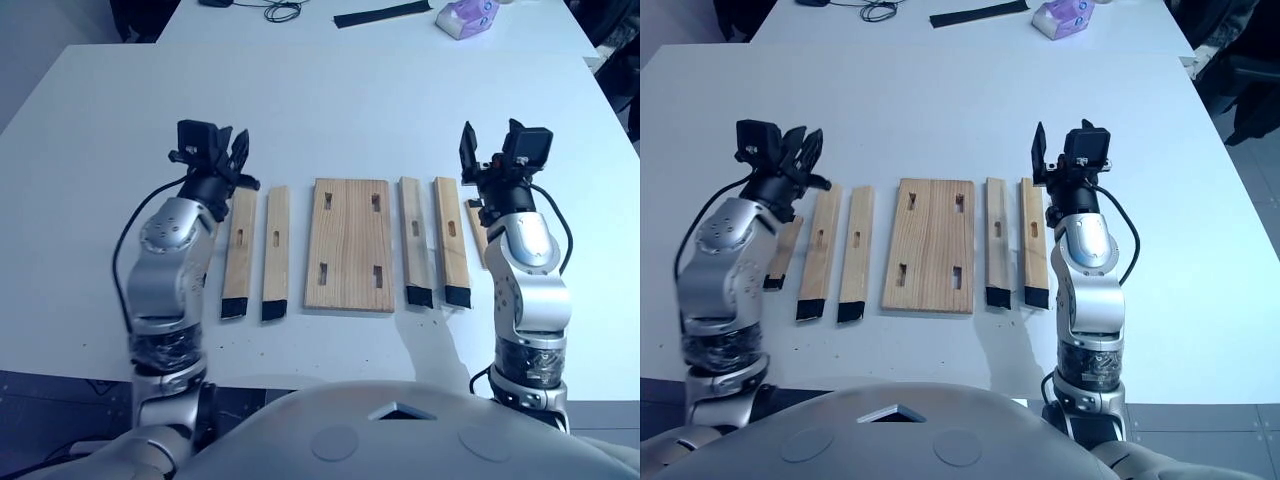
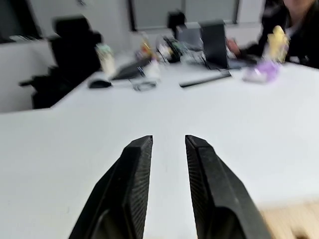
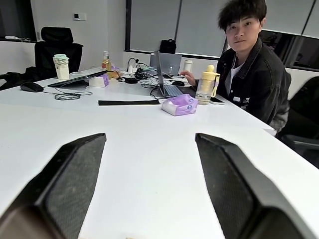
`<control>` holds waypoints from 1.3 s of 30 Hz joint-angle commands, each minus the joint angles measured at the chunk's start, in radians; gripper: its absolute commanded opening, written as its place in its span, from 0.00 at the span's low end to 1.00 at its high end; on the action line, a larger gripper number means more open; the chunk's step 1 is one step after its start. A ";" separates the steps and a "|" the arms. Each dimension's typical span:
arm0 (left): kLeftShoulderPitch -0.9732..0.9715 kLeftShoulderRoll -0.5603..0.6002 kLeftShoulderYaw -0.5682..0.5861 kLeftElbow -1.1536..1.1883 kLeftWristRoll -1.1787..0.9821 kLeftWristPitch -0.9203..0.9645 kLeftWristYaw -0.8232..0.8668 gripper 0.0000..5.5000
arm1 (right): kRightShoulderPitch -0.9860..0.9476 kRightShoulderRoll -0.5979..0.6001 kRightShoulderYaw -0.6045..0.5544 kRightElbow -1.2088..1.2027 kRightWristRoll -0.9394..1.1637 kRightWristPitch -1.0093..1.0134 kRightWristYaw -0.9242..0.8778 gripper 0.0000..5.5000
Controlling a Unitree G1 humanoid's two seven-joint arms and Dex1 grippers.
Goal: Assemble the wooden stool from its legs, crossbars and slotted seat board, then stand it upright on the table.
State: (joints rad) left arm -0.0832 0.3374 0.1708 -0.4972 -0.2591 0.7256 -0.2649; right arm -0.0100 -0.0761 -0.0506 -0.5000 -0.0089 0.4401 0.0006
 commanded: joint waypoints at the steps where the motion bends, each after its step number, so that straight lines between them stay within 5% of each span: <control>1: 0.046 0.184 0.093 -0.130 -0.121 0.232 -0.128 0.22 | 0.083 0.026 -0.020 -0.081 -0.016 0.025 -0.043 0.61; 14: -0.079 0.457 0.178 -0.182 -0.346 0.793 -0.238 0.54 | 0.236 0.104 0.009 -0.166 -0.086 -0.011 -0.146 0.61; 39: 0.103 0.225 0.201 -0.103 -0.202 0.875 0.052 0.54 | 0.212 0.082 -0.005 -0.160 -0.094 0.009 -0.096 0.61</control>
State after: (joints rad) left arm -0.0013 0.5676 0.3882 -0.5857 -0.4731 1.6011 -0.2114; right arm 0.2166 0.0135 -0.0459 -0.6614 -0.1145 0.4328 -0.1083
